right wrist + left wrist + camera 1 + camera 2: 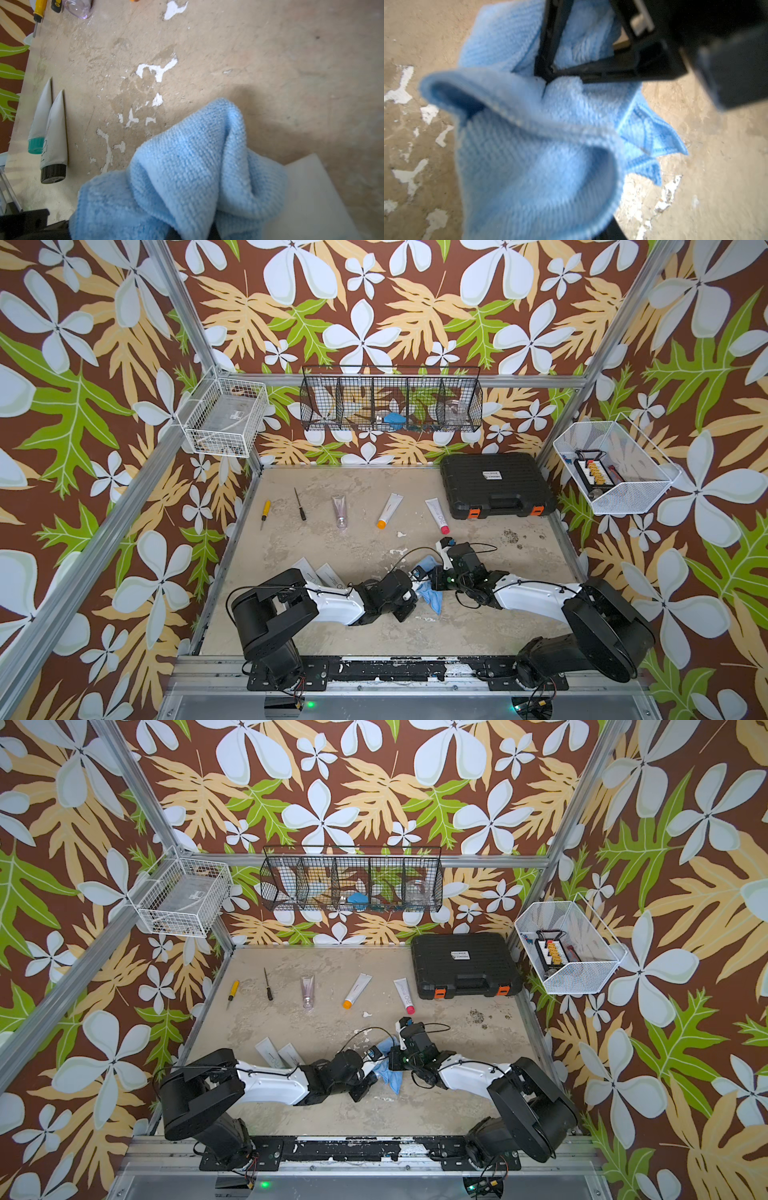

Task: Wipe the surface of the toothpaste tube
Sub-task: Wipe the dirt from the toothpaste tube.

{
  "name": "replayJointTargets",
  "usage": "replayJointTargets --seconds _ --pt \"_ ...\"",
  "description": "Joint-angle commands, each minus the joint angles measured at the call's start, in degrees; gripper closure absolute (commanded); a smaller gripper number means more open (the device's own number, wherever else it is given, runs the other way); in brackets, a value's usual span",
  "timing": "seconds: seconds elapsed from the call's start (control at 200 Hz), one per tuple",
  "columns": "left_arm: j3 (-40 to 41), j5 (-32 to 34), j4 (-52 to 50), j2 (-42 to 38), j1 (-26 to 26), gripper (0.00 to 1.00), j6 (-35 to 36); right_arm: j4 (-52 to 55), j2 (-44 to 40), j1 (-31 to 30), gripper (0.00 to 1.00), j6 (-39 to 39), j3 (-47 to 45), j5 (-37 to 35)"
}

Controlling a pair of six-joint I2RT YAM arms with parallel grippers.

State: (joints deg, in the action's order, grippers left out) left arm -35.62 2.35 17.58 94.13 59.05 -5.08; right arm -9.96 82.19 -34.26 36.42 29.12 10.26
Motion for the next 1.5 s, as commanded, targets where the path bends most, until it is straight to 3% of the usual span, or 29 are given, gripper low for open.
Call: replayJointTargets --seconds 0.0,0.23,0.475,0.731,1.256,1.496 --pt "-0.4 1.1 0.8 0.1 -0.1 0.86 0.8 8.8 -0.4 2.6 1.0 -3.5 -1.0 -4.4" --pt "-0.6 1.0 0.8 0.3 -0.1 0.86 1.0 10.3 -0.7 8.4 1.0 -7.7 0.2 -5.3" --pt "-0.4 0.7 0.9 0.0 -0.1 0.86 0.9 11.4 -1.1 9.4 1.0 -8.5 1.2 -6.1" --pt "-0.6 0.5 1.0 0.4 0.0 0.86 0.7 8.4 -1.9 9.2 1.0 -6.3 -0.7 -0.5" --pt "-0.6 0.8 1.2 0.4 0.0 0.86 0.3 2.4 -2.3 -5.5 1.0 5.5 -2.1 3.0" --pt "-0.6 1.2 1.0 0.2 0.0 0.86 0.3 5.2 -1.7 -5.3 1.0 3.5 -1.7 -1.1"
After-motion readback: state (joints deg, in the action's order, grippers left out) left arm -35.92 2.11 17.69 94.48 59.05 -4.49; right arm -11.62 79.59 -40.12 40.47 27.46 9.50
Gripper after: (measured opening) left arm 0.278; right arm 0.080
